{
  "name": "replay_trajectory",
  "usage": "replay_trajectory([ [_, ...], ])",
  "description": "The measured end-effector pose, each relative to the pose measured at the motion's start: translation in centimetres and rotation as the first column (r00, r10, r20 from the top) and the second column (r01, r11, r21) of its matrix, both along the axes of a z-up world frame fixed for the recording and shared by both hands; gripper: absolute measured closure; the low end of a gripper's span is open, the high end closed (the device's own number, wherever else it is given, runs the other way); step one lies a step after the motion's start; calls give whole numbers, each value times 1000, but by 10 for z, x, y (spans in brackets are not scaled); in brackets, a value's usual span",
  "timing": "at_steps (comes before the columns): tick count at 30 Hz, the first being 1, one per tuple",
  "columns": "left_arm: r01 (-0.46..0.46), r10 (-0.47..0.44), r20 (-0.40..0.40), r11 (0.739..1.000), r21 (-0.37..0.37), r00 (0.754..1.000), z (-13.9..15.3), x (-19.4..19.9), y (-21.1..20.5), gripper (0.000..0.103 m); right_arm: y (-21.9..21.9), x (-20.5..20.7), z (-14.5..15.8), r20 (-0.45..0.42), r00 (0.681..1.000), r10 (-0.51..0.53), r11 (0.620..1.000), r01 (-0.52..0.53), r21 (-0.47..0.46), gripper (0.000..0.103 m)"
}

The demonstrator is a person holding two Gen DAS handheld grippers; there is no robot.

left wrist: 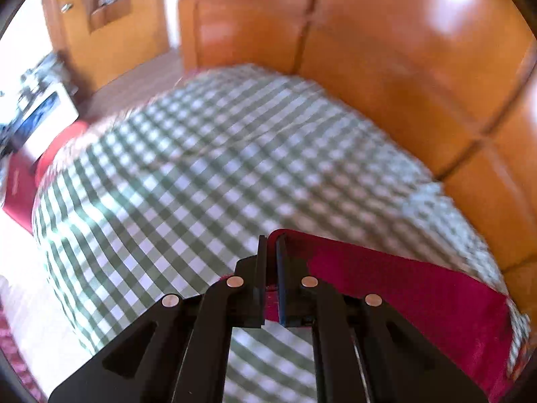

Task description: Fold small clothes

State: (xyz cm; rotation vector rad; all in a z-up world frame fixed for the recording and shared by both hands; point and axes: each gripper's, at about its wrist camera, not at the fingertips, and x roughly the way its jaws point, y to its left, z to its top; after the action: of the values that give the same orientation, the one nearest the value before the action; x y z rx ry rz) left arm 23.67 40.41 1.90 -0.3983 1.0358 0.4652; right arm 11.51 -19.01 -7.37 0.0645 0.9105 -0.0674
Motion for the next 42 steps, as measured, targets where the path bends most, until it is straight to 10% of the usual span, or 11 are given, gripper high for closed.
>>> replay_trajectory([
  [4, -43, 43, -65, 999, -5, 997, -41, 16, 14, 81, 1, 1, -1, -5, 1000, -2, 1000, 2, -15, 6],
  [6, -89, 89, -56, 996, 13, 994, -40, 10, 23, 33, 2, 1, -1, -6, 1000, -3, 1000, 3, -20, 5],
  [8, -152, 151, 35, 988, 11, 988, -28, -11, 38, 29, 3, 1, -1, -6, 1000, -4, 1000, 4, -23, 5],
  [17, -56, 81, 122, 978, -200, 989, -49, -76, 45, 38, 4, 1, -2, -7, 1000, -7, 999, 7, -35, 5],
  [22, -74, 100, 85, 961, -267, 991, -85, -53, 35, 71, 5, 1, -2, -9, 1000, -10, 999, 9, -46, 5],
  [24, -76, 96, 75, 969, -233, 993, -88, -44, 28, 94, 6, 1, -2, -9, 1000, -11, 999, 10, -48, 4],
  [36, -97, 109, -84, 987, 130, 991, -80, -10, -18, 89, 3, 2, -3, -9, 1000, -9, 1000, 9, -29, 4],
  [42, 23, -44, 153, 990, 137, 987, -27, -39, -111, 85, 2, 2, -3, -16, 1000, -3, 1000, 3, -13, 4],
])
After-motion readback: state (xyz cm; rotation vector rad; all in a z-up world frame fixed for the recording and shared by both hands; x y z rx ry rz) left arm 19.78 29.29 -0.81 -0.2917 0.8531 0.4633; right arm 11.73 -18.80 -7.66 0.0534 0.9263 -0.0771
